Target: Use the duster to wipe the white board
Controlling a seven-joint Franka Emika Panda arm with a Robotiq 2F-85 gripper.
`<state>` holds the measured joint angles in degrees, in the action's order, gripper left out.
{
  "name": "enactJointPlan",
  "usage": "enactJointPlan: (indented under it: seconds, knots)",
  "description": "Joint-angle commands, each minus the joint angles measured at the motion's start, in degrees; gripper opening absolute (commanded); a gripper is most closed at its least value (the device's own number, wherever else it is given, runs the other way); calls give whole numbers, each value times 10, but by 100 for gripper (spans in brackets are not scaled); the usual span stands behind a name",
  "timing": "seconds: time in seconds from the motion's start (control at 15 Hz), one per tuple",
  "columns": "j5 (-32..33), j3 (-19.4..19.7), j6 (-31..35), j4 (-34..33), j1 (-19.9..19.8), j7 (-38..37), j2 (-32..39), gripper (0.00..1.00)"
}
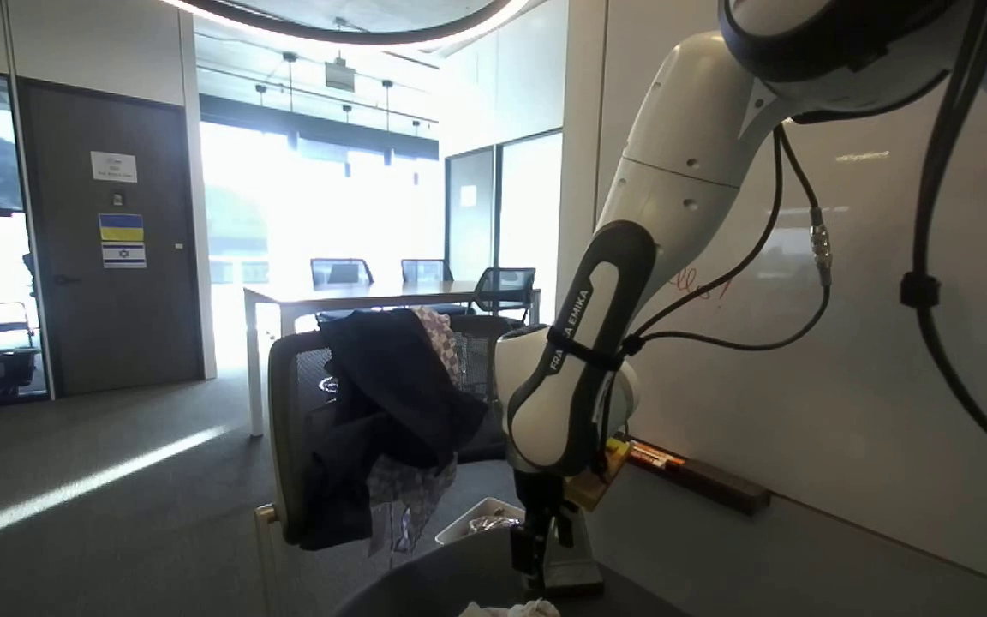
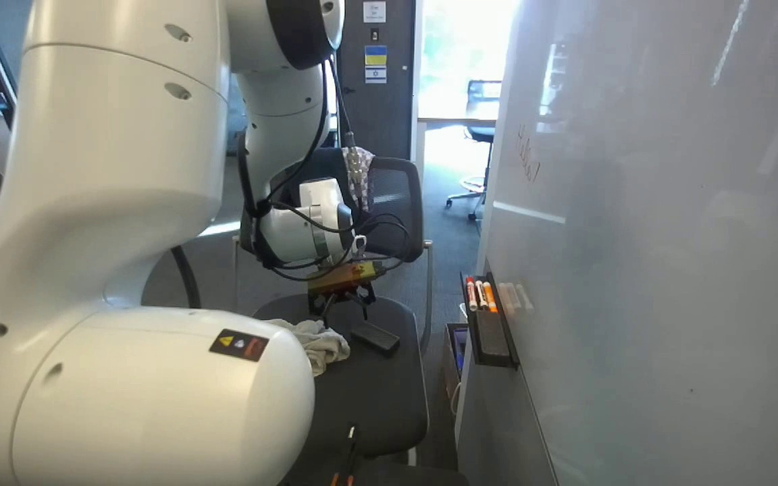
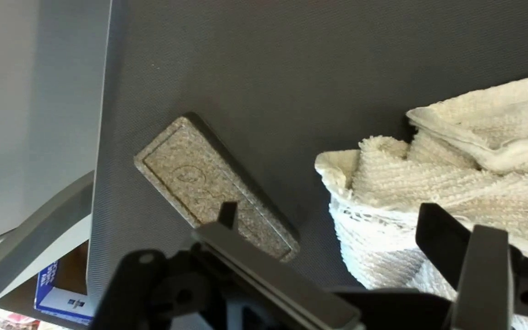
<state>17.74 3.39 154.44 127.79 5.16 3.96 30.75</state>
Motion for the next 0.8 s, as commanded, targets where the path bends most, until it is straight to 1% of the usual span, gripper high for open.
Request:
enactJointPlan:
  seconds: [0.0, 0.2, 0.33, 0.4, 0.47, 0.53, 0.67, 0.73]
  knots:
    - [-1, 0, -2, -3, 0, 1, 1, 100]
    - [-1, 0, -2, -5, 0, 1, 1, 100]
    - [38, 23, 7, -21, 13, 10, 25, 100]
    - [65, 41, 12, -24, 24, 2, 33, 100]
    - [117, 75, 26, -33, 46, -11, 53, 100]
    - [149, 91, 29, -40, 55, -15, 65, 100]
    - [217, 130, 57, -56, 77, -29, 97, 100]
    - [246, 137, 75, -62, 79, -28, 108, 100]
